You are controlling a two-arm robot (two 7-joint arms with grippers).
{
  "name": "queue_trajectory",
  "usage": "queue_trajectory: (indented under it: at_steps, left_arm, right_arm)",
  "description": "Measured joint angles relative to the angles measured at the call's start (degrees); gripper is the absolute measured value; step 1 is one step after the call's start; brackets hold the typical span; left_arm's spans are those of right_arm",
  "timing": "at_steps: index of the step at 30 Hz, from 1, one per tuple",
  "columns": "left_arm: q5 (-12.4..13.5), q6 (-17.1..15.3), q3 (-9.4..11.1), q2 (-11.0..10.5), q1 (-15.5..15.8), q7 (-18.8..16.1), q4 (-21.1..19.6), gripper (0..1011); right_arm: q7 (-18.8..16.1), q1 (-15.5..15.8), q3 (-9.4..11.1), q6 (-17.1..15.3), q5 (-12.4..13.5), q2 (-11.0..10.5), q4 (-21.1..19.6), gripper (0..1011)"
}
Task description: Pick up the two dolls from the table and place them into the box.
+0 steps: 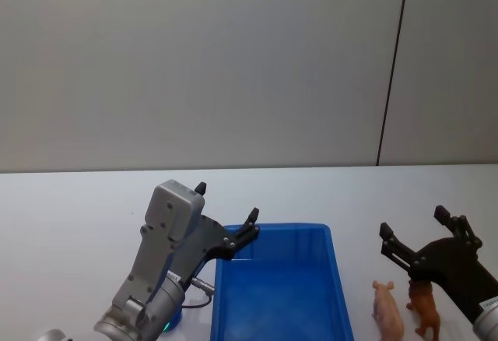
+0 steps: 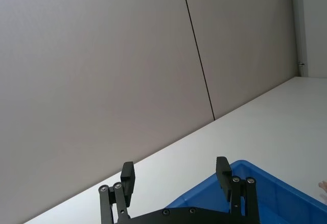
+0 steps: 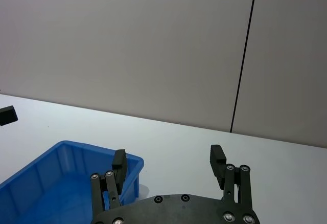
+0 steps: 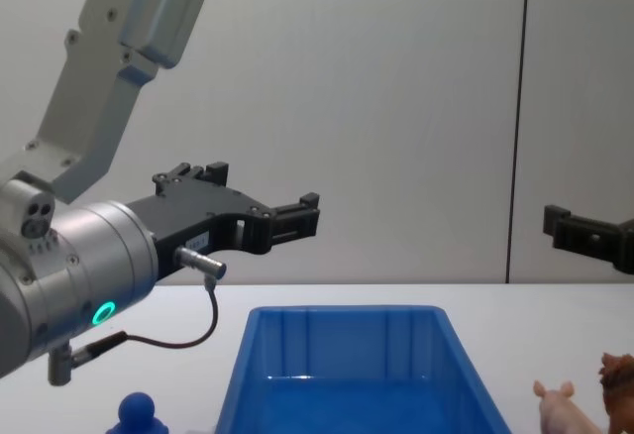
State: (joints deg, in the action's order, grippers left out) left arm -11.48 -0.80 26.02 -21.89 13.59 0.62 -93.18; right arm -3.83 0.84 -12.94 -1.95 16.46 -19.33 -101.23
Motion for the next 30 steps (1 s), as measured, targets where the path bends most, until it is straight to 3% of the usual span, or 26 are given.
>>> queue_trajectory:
  at_steps: [30]
  left_arm:
    - [0.0,0.0,0.0,0.0,0.0,0.0,0.0,1003]
  right_arm:
    - [-0.2,0.0,0.2,0.0,-0.1,-0.2,0.1,1001]
